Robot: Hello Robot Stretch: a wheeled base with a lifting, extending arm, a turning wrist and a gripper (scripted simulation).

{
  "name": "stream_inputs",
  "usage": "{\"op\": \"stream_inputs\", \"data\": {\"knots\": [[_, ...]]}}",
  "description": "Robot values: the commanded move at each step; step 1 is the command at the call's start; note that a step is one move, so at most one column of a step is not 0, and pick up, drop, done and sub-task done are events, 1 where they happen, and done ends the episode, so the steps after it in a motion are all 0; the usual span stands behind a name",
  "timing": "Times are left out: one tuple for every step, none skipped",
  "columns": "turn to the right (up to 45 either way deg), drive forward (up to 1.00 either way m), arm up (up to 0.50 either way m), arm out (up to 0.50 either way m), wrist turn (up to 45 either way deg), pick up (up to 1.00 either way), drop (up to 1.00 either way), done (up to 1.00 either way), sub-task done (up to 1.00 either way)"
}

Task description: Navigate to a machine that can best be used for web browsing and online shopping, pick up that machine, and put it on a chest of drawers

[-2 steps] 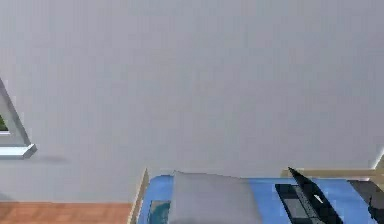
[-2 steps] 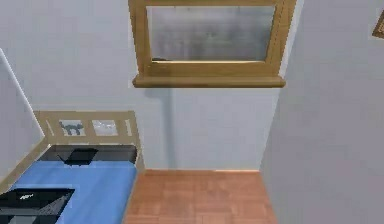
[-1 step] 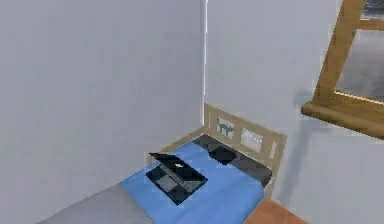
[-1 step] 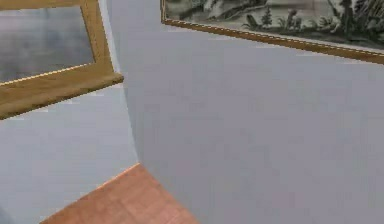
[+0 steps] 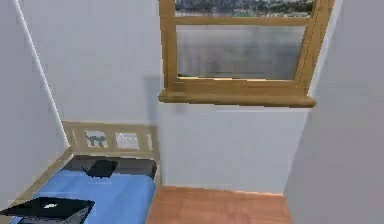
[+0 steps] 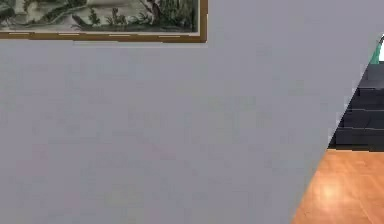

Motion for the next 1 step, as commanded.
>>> {"op": "stream_inputs", "data": {"knots": [[0.0,0.75,0.00,0.00,0.0,0.00,0.00,0.00,0.00]]}}
